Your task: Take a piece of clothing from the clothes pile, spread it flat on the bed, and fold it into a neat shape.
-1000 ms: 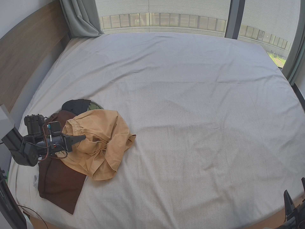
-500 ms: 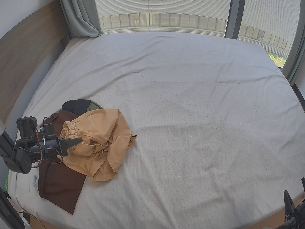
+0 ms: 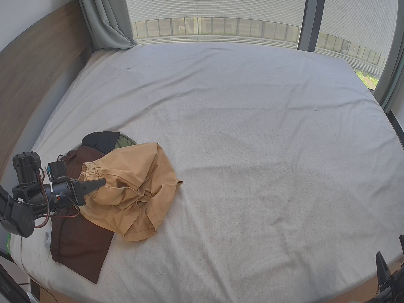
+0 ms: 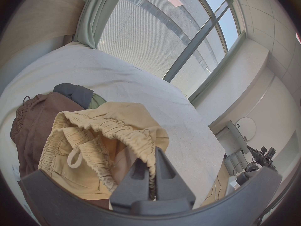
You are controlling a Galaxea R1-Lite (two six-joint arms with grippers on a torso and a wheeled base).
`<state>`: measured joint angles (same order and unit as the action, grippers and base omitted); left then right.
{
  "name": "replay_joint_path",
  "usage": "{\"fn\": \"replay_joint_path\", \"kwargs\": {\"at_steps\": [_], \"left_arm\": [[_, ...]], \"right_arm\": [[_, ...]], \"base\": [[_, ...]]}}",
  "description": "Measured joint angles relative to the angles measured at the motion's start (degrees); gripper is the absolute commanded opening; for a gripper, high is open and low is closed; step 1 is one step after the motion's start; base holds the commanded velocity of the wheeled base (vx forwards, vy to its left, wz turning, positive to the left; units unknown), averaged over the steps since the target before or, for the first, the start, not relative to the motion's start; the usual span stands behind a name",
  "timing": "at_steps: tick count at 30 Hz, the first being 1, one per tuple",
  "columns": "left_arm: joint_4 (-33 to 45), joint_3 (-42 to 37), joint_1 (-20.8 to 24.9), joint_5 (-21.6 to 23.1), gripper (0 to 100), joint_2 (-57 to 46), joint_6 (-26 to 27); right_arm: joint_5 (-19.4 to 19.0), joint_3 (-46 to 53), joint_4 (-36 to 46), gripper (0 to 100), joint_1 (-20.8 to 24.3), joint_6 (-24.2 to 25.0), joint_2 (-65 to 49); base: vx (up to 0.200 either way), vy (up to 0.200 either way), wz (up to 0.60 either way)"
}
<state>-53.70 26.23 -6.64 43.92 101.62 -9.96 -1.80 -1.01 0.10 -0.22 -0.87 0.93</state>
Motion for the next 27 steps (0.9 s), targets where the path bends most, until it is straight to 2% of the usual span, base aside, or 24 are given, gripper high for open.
{"fn": "replay_joint_path", "kwargs": {"at_steps": [8,23,27], "left_arm": [[-0.85,-1.24,1.52,-0.76,0,-1.56,-0.16],[-0.90,-3.04,1.68,-1.17,0,-2.51,-0.33],[-0.85,-3.28,3.06,-3.04,0,-3.78,-3.63]], "right_arm": [[0.00,0.00,0.00,100,-0.05,0.00,0.00],[0.00,0.00,-0.05,100,-0.02,0.00,0.00],[-0.02,0.00,-0.05,100,-0.05,0.00,0.00]], "base": [[0.000,0.000,0.00],[0.000,0.000,0.00],[0.000,0.000,0.00]]}}
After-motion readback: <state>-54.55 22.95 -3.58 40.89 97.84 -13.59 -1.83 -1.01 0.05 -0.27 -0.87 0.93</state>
